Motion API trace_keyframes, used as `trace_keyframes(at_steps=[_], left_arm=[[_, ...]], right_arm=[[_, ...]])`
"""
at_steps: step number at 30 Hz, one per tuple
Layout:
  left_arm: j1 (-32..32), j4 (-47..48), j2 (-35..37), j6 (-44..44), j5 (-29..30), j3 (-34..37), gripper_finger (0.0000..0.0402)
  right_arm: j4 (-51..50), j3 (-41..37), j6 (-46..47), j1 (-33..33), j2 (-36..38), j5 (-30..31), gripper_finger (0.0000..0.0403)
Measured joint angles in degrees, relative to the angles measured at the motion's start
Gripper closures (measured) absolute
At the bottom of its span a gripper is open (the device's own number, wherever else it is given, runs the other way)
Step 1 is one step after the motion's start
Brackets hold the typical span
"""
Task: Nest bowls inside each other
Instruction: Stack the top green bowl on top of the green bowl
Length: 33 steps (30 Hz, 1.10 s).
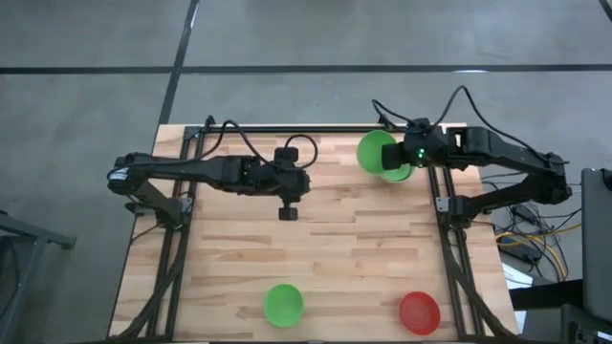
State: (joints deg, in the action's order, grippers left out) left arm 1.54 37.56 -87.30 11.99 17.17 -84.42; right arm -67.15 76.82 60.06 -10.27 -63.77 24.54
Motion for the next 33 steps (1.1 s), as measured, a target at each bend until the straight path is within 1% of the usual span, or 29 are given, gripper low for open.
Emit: trace_keyframes(at_steps=[6, 12, 18, 23, 30, 33], left_arm=[[0.0, -3.2, 0.2, 0.1, -0.2, 2.2, 0.0296], [0.0, -5.0, 0.2, 0.0, -1.0, 3.3, 0.0296], [0.0, -5.0, 0.3, 0.0, -1.1, 3.4, 0.0296], [0.0, -5.1, 0.4, 0.6, -1.1, 3.4, 0.0296], [0.0, -6.0, 0.4, 1.0, -1.1, 3.4, 0.0296], [0.0, -6.1, 0.4, 1.0, -1.2, 3.4, 0.0296]], right_arm=[[-0.1, -4.0, -0.3, -5.6, 0.7, -1.3, 0.0394], [0.1, -6.6, -3.4, -13.8, 1.5, -7.1, 0.0394], [0.2, -7.0, -7.6, -20.9, 2.3, -9.5, 0.0394], [0.2, -7.2, -11.7, -26.9, 2.0, -13.1, 0.0394], [1.3, -10.1, -14.6, -33.6, 1.8, -16.5, 0.0394], [4.1, -12.8, -15.9, -35.6, 1.9, -19.9, 0.0394]])
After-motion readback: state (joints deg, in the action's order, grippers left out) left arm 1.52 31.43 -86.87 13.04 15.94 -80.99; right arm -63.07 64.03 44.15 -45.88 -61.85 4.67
